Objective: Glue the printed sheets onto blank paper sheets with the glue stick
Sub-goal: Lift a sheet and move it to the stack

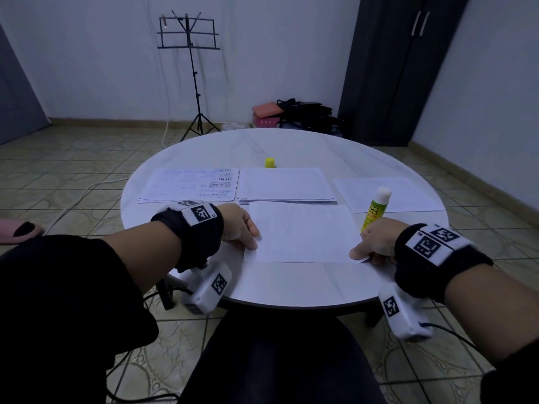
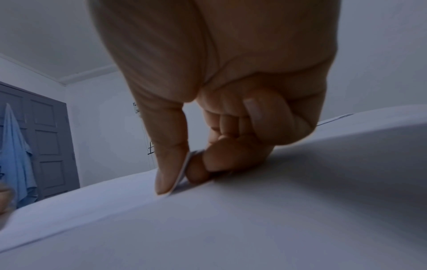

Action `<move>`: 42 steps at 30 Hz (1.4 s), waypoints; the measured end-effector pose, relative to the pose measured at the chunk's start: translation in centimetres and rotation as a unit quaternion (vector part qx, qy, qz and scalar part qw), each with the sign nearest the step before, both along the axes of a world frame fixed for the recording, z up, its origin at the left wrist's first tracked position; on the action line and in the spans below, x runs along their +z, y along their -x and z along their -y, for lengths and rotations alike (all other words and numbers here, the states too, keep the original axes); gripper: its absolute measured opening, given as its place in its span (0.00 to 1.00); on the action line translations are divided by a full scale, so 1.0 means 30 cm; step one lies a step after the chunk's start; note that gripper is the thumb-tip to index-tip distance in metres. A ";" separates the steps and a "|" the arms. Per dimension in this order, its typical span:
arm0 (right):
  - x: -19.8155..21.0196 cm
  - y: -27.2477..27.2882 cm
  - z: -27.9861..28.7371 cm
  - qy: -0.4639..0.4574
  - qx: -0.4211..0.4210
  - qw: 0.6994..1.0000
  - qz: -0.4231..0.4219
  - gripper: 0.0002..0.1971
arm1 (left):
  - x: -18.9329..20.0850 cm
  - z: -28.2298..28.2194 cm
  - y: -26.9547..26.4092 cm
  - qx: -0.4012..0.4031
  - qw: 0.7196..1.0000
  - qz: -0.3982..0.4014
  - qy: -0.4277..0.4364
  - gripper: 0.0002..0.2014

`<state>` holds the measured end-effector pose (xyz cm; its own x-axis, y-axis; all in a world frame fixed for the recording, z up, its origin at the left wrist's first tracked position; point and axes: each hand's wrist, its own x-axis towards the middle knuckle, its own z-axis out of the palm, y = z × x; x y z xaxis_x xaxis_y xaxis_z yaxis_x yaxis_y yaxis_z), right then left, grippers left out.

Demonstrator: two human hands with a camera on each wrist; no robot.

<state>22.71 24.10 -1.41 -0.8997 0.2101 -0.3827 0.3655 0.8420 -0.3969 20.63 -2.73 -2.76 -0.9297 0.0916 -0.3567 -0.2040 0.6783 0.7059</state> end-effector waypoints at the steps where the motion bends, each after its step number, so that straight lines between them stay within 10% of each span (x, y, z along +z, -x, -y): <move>1: 0.000 -0.001 0.001 0.001 0.000 1.000 0.000 0.17 | -0.001 0.000 0.000 0.000 1.000 0.000 0.003 0.14; 30: 0.025 -0.021 0.027 -0.125 0.057 0.990 -0.012 0.16 | -0.004 -0.021 0.049 -0.058 0.992 0.003 0.110 0.11; 42: 0.024 -0.026 -0.016 -0.043 0.091 0.995 -0.023 0.22 | 0.094 -0.195 0.075 -0.209 0.875 -0.005 0.437 0.13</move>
